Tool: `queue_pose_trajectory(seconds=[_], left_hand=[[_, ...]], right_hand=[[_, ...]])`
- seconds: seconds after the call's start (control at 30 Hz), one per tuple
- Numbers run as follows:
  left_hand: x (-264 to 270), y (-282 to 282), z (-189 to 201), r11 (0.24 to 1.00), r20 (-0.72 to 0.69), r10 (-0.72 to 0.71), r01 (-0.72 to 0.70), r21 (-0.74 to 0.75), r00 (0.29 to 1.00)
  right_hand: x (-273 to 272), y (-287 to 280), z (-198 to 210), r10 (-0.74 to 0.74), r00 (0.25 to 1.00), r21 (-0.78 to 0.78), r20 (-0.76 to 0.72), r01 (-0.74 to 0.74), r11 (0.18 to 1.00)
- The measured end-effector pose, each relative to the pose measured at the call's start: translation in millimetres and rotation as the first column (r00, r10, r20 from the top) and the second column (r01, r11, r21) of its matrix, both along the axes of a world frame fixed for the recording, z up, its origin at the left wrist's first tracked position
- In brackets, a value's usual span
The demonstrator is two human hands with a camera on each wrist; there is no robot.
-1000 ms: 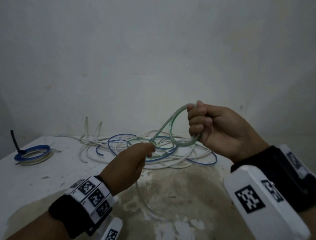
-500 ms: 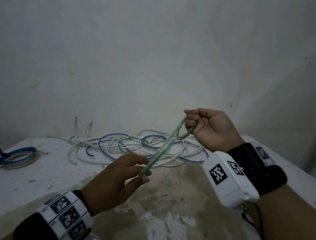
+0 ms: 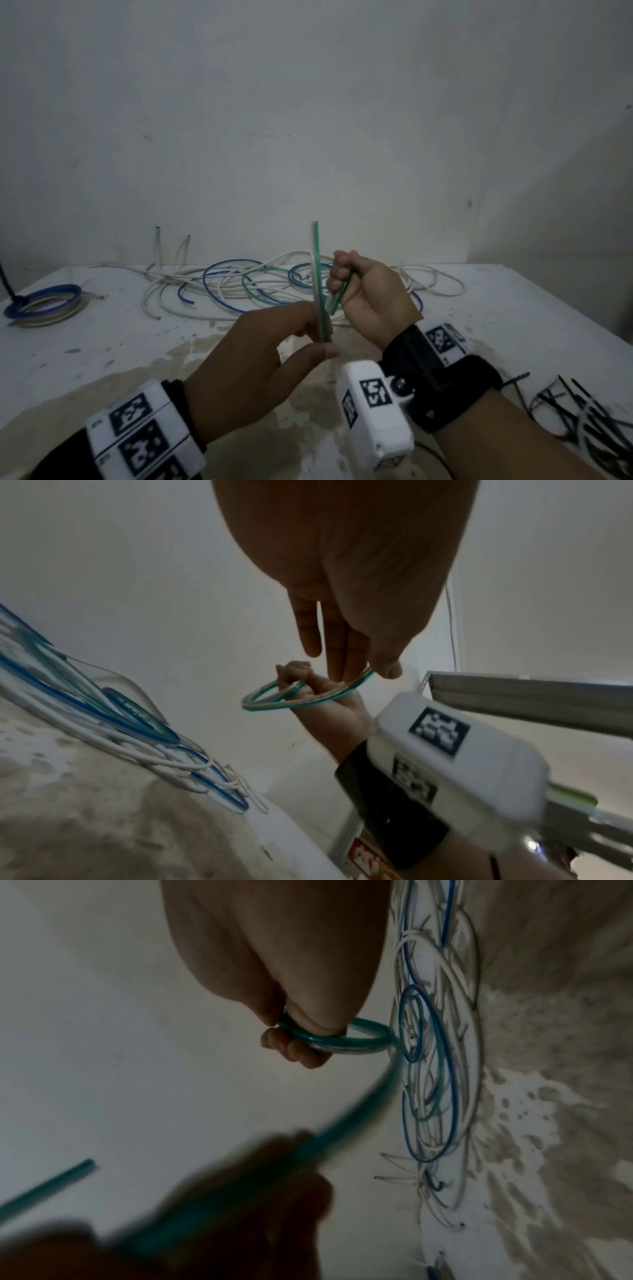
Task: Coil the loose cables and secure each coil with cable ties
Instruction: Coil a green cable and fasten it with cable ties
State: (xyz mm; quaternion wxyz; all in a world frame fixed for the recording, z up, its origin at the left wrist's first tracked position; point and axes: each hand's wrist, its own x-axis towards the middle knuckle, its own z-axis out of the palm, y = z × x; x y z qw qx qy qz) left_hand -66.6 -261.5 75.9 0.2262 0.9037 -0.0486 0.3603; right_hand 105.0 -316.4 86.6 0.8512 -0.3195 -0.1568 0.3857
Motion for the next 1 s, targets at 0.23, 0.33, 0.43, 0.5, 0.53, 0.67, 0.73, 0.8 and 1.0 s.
queue_pose_trajectory(seconds=[0.23, 0.33, 0.43, 0.5, 0.53, 0.67, 0.73, 0.8, 1.0], left_hand=[[13.5, 4.0, 25.7, 0.935, 0.034, 0.005, 0.007, -0.354, 0.999], [14.7, 8.3, 37.1, 0.878, -0.044, 0.011, -0.031, -0.478, 0.999], [13.8, 13.1, 40.6, 0.842, -0.092, 0.014, -0.061, -0.536, 0.996], [12.0, 14.7, 41.7, 0.840, -0.100, -0.003, -0.051, -0.540, 0.995], [10.9, 15.6, 42.0, 0.844, -0.100, -0.008, -0.047, -0.534, 0.995], [7.7, 16.3, 44.0, 0.877, -0.122, 0.004, -0.062, -0.476, 0.993], [7.3, 17.3, 44.4, 0.894, -0.130, 0.032, -0.086, -0.439, 0.991], [8.2, 20.0, 43.6, 0.898, -0.137, 0.070, -0.122, -0.424, 0.988], [11.4, 27.2, 39.3, 0.847, -0.184, 0.147, -0.220, -0.483, 0.972]], right_hand=[[-45.9, 1.1, -20.9, 0.095, 0.940, -0.164, 0.327, -0.042, 0.985], [-62.0, -5.6, -18.7, 0.129, 0.900, -0.202, 0.416, -0.047, 0.978], [-67.2, -8.7, -16.6, 0.166, 0.865, -0.240, 0.474, -0.055, 0.969], [-64.8, -8.6, -15.7, 0.179, 0.856, -0.260, 0.485, -0.055, 0.964], [-62.4, -8.2, -16.3, 0.186, 0.859, -0.258, 0.477, -0.066, 0.964], [-53.6, -8.7, -18.4, 0.218, 0.860, -0.231, 0.461, -0.121, 0.966], [-53.6, -10.3, -18.3, 0.248, 0.850, -0.234, 0.466, -0.151, 0.960], [-55.1, -11.1, -19.0, 0.279, 0.839, -0.242, 0.467, -0.182, 0.953], [-57.7, -13.3, -19.5, 0.300, 0.782, -0.287, 0.546, -0.162, 0.944]])
